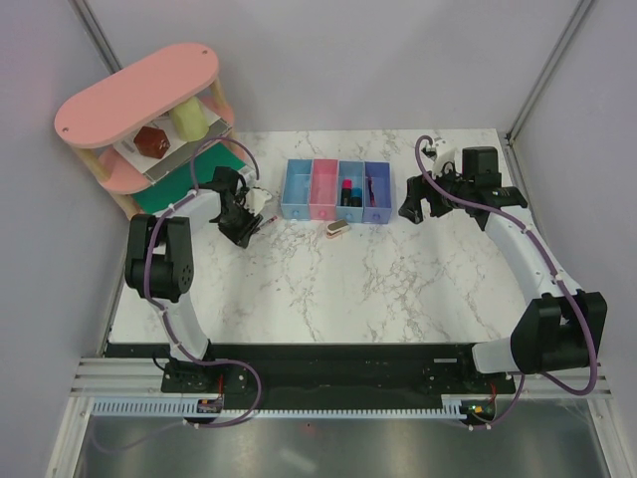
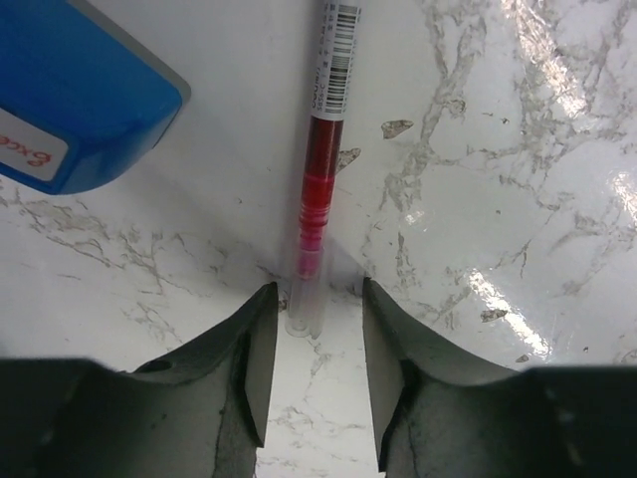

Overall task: Sort the stationery into containers
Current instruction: Pick up the pen from the center of the board.

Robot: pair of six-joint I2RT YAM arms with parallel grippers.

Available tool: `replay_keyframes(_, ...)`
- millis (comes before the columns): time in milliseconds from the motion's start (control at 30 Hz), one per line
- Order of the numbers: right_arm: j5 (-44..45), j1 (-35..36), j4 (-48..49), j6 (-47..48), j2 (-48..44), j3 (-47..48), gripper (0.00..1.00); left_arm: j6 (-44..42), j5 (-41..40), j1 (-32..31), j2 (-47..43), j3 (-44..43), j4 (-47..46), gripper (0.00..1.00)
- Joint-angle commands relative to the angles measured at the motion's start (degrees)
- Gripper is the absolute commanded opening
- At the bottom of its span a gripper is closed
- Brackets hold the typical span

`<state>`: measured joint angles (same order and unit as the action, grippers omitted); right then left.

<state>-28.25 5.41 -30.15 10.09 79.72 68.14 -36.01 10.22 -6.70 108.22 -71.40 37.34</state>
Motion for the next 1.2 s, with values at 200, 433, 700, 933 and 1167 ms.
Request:
replay_keyframes(200, -1.55, 0.04, 0.97, -0.95, -0.88, 0.50, 0.98, -2.31, 8.32, -0.42, 1.38, 4.68, -0.25, 0.09)
replay_keyframes(433, -0.32, 0.04, 0.36, -0.86, -2.29, 1.56, 0.98, -4.24, 13.06, -0.86, -3.01, 4.87, 6.41, 0.02)
replay_keyframes(700, 5.65, -0.05, 2.99, -4.88, -4.05, -0.72, 0.98, -1.35, 34.67, -1.47, -11.02, -8.21, 21.26, 0.02)
replay_keyframes(933, 10.23, -1.71, 6.15, -6.40, -3.44, -3.54, 0.98, 13.02, 53.66, -4.98, -4.61, -27.54, 18.85, 0.02)
replay_keyframes(1167, 17.70, -7.69, 9.23, -7.89, -2.29, -4.07, 0.98, 37.83, 51.23, -15.34, 4.79, -30.91, -11.18, 0.02)
